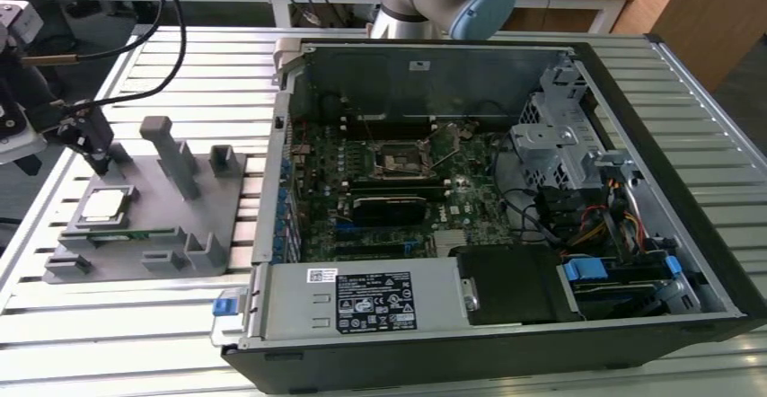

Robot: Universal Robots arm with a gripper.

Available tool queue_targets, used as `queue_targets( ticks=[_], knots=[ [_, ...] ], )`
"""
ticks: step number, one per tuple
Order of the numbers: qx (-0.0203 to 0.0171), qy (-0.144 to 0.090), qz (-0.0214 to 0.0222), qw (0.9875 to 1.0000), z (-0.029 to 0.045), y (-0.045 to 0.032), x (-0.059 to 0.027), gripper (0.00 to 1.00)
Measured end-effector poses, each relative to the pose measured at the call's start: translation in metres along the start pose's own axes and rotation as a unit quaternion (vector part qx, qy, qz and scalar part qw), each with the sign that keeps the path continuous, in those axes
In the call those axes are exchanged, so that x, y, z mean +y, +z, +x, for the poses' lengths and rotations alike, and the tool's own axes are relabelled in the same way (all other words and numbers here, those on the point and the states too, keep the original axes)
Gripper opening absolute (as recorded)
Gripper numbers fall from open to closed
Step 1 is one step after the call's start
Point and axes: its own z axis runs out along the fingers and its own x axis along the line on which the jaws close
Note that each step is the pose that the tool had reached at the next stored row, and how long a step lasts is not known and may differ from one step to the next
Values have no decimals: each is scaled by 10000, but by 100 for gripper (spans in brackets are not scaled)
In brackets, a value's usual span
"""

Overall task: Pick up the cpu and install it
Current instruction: 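Pick up the cpu and move it towards the insertion slot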

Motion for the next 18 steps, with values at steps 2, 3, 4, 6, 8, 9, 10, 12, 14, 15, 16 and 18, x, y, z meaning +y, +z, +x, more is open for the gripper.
queue_targets(
  ticks=[2,3,4,6,8,9,10,12,14,15,16,18],
  knots=[
    [1,0,0,10000,0,15,-1,79],
    [1,0,0,10000,-1,22,-1,79],
    [1,0,0,10000,-1,29,-1,79],
    [0,0,0,10000,-2,46,-2,79],
    [0,0,0,10000,-2,62,-3,79],
    [0,0,0,10000,-3,70,-4,79],
    [0,0,0,10000,-3,78,-4,79],
    [0,0,0,10000,-4,95,-5,79],
    [1,0,0,10000,-4,110,-6,79],
    [1,0,0,10000,-5,117,-6,79],
    [0,0,0,10000,-5,125,-7,79],
    [0,0,0,10000,-5,143,-8,79]
  ],
)
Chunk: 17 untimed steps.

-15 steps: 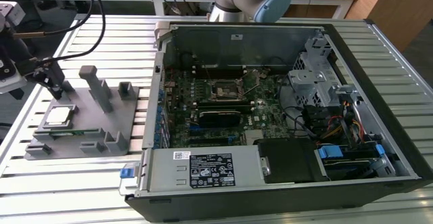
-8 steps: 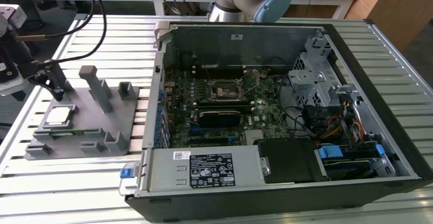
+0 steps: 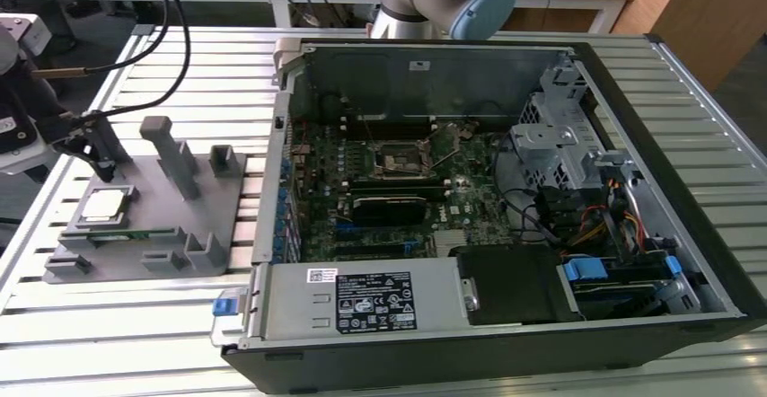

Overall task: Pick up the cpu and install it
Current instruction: 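Pick up the cpu and move it towards the insertion slot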

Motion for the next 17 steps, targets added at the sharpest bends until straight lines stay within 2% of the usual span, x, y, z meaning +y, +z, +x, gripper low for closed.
queue_targets(
  ticks=[4,9,17],
  knots=[
    [-5,0,2,10000,4,36,-2,79],
    [-38,-2,3,10000,11,98,-5,79],
    [-41,-2,4,10000,11,170,-10,79]
  ],
)
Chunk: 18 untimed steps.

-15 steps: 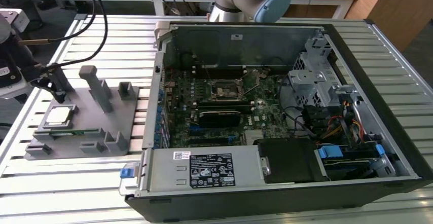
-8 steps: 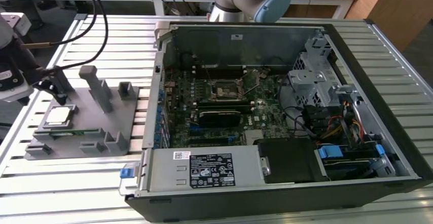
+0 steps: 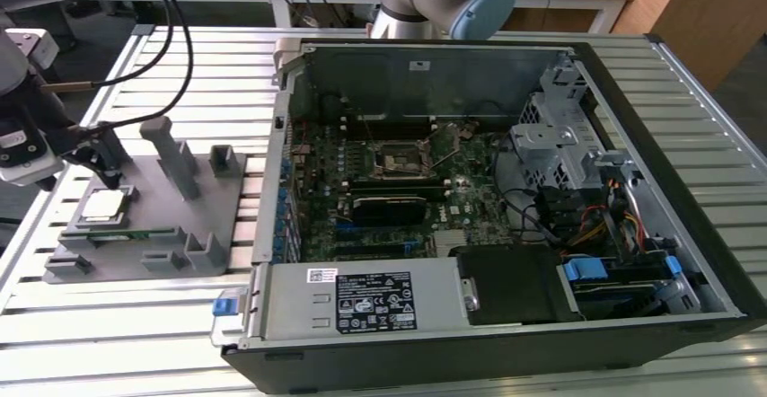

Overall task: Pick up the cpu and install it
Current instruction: 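Pick up the cpu and move it towards the insertion slot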

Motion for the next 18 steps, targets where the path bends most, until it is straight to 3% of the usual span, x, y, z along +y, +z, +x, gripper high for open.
queue_targets(
  ticks=[18],
  knots=[
    [1,0,0,10000,-4,137,-8,79]
  ],
)
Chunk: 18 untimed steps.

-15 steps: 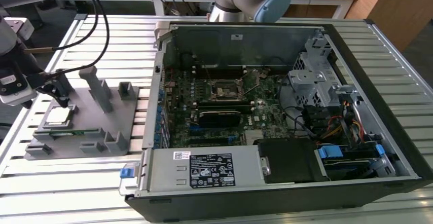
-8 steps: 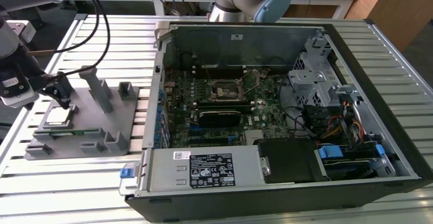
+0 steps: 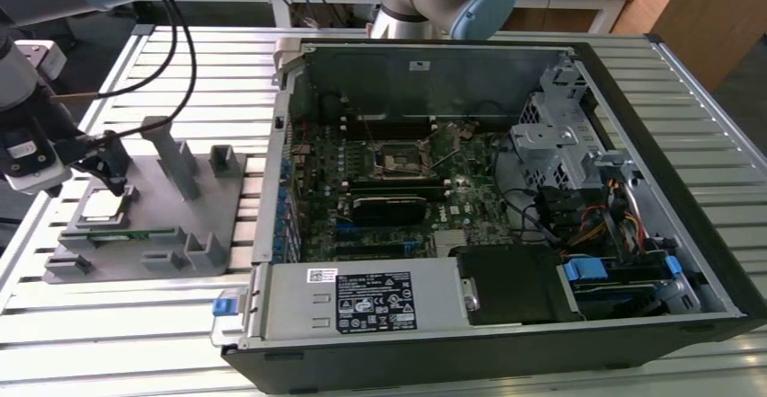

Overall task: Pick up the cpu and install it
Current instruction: 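Pick up the cpu and move it towards the insertion slot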

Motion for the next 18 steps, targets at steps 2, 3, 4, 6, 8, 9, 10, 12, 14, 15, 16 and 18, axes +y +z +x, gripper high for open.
queue_targets(
  ticks=[2,3,4,6,8,9,10,12,14,15,16,18],
  knots=[
    [0,0,0,10000,-1,14,-1,79],
    [-1,0,0,10000,-1,22,-1,79],
    [0,0,0,10000,-1,29,-2,79],
    [0,1,4,10000,-2,44,-3,79],
    [-1,4,14,10000,-3,60,-5,79],
    [0,8,20,10000,-3,68,-5,79],
    [-1,14,27,10000,-3,77,-5,79],
    [-1,32,35,10000,-4,94,-6,79],
    [-2,58,35,10000,-5,114,-7,79],
    [-2,67,35,10000,-5,123,-7,79],
    [-3,69,35,10000,-6,131,-8,79],
    [-3,71,35,10000,-6,149,-9,79]
  ],
)
